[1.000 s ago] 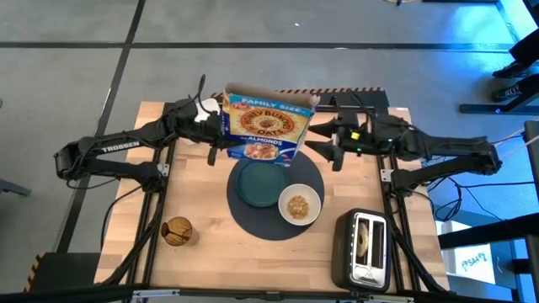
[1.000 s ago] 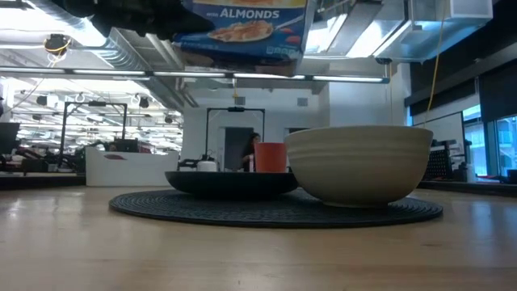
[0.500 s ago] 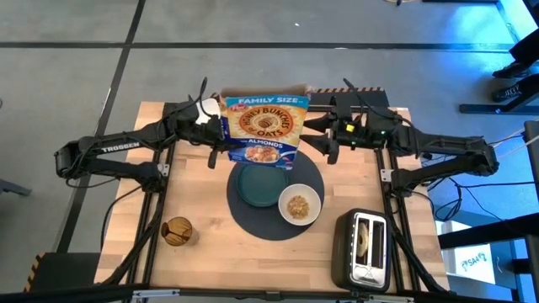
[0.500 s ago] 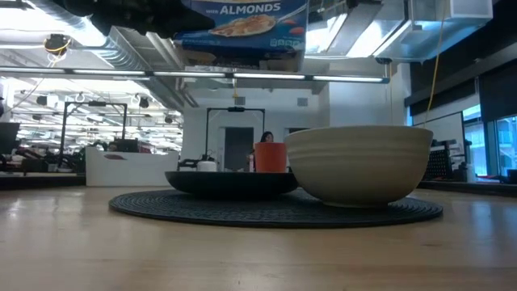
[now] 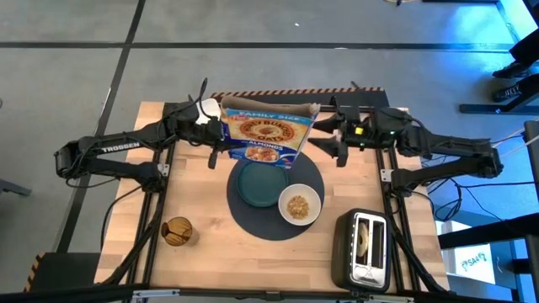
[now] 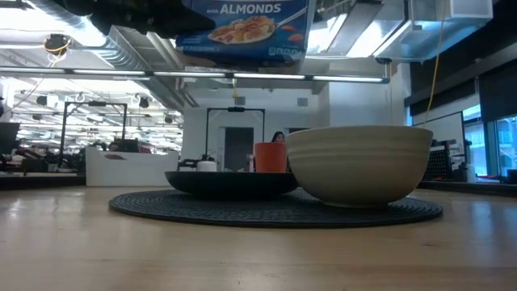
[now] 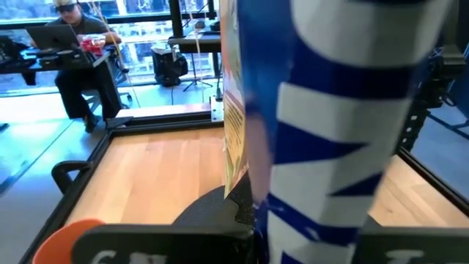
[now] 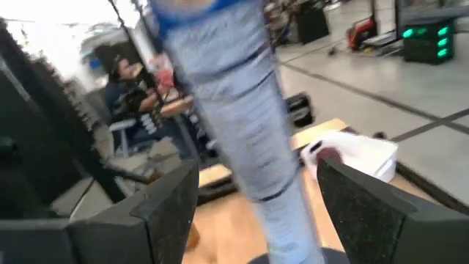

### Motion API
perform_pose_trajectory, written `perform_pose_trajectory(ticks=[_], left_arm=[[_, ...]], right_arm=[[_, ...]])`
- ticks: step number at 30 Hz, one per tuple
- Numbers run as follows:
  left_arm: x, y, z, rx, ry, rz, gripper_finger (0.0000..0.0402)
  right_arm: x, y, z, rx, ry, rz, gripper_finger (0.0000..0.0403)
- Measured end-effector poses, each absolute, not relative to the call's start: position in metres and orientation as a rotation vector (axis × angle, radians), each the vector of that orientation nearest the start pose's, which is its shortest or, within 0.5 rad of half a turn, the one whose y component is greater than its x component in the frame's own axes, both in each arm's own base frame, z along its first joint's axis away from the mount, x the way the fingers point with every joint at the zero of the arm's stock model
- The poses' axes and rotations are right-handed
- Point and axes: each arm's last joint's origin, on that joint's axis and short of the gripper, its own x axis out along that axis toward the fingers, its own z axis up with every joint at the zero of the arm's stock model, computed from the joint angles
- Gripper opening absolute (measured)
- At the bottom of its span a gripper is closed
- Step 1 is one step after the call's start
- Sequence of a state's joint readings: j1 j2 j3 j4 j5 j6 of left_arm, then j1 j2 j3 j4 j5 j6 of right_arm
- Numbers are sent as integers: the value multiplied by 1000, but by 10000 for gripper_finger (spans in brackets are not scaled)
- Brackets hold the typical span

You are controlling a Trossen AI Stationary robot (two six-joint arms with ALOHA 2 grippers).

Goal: Arrange a breakfast setting
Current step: Pour the cereal from the cereal box into the white bowl

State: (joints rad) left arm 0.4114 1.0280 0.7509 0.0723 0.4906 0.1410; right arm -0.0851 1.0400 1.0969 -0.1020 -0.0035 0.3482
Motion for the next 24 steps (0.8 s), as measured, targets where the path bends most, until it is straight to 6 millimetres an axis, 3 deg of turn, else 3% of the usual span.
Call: perform_pose_trajectory(ticks=[10, 13, 18, 24], left_arm=[[215, 77, 301, 23, 184, -84, 0], [218, 74, 299, -9, 198, -37, 0], [228, 66, 293, -19, 225, -27, 12], [236, 60, 290, -76, 228, 101, 36]], right_arm=[[256, -22, 390, 262, 4, -76, 263], [260, -21, 390, 204, -6, -11, 208], [265, -24, 385, 152, 19, 12, 29], [261, -33, 385, 157, 30, -44, 4]])
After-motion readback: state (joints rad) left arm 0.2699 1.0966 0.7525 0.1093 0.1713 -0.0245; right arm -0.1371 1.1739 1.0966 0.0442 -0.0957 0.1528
